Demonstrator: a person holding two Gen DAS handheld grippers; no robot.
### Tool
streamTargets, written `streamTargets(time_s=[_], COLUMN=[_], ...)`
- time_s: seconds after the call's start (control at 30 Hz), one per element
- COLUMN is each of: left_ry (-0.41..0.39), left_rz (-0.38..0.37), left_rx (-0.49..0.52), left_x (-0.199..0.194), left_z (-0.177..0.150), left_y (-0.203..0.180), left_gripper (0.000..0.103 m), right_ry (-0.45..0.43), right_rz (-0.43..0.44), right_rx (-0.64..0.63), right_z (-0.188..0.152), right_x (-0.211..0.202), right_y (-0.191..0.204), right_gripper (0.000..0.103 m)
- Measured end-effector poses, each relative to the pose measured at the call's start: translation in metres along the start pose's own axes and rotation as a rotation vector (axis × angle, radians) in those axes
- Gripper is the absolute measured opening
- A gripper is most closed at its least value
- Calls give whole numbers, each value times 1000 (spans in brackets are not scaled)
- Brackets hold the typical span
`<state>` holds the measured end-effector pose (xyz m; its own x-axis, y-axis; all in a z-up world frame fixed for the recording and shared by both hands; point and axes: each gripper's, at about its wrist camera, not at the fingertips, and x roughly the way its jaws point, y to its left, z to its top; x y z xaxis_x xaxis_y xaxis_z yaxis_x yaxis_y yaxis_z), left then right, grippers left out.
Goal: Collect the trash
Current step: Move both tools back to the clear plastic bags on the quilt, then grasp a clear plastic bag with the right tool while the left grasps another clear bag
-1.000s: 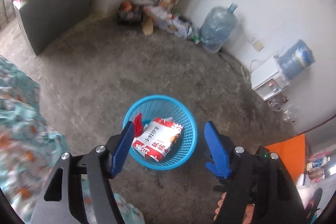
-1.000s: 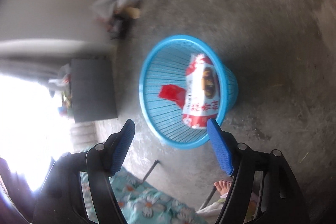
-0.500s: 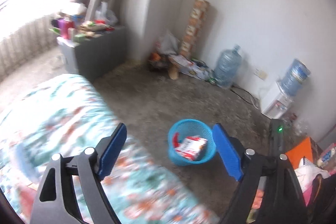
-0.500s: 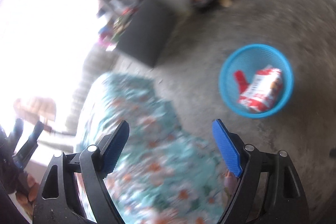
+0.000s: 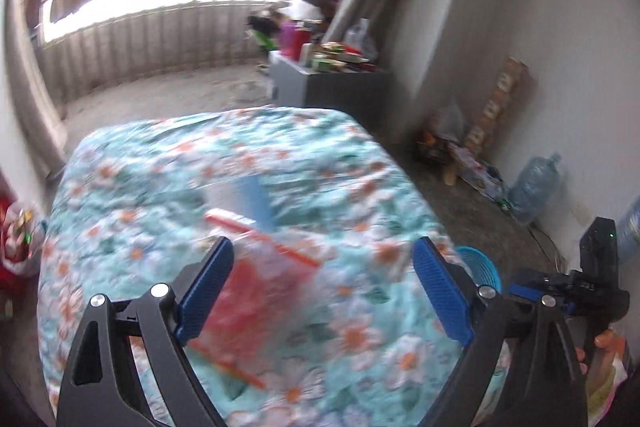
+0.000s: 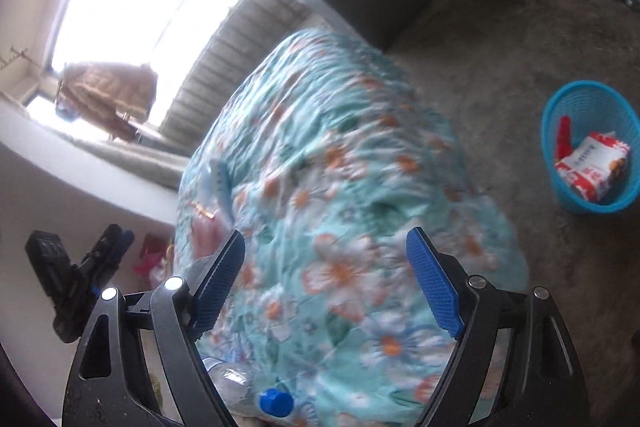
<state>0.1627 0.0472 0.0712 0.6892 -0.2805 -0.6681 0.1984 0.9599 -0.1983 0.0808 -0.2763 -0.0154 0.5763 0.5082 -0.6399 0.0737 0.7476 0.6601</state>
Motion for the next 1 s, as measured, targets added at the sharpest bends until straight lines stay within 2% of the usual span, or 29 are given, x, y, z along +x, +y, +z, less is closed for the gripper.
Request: streamTargets(time_s=[0.2,0.4,0.63,0.73,0.83,0.93,1.0], left_ry=[20,92,202,238,235,219,228], left_rz=[46,29,-128,-242,-301,-365,-372], left_rx=[-149,-267,-552,-669,-738,-755,-750], left_x=[1,19,43,56,65,69,71], left_z=[-27,-49,-74,-86,-96,-98,-97], left_y=[60,103,159,175,185,192,195], left_gripper=[89,89,88,81,75,72,63], right_ry=[115,218,298,316,326,335,344], right_rz=[50,96,98,91,86,82,84], right_rx=[-41,-57,-74,-84,-78,-75,-69], right_z=[1,-1,-3,-4,-5,-5,-6], right_x=[36,74,112,119,126,128,128], right_y=[37,68,92,97,99,100,98], right_gripper=[79,79,79,79,79,79,79])
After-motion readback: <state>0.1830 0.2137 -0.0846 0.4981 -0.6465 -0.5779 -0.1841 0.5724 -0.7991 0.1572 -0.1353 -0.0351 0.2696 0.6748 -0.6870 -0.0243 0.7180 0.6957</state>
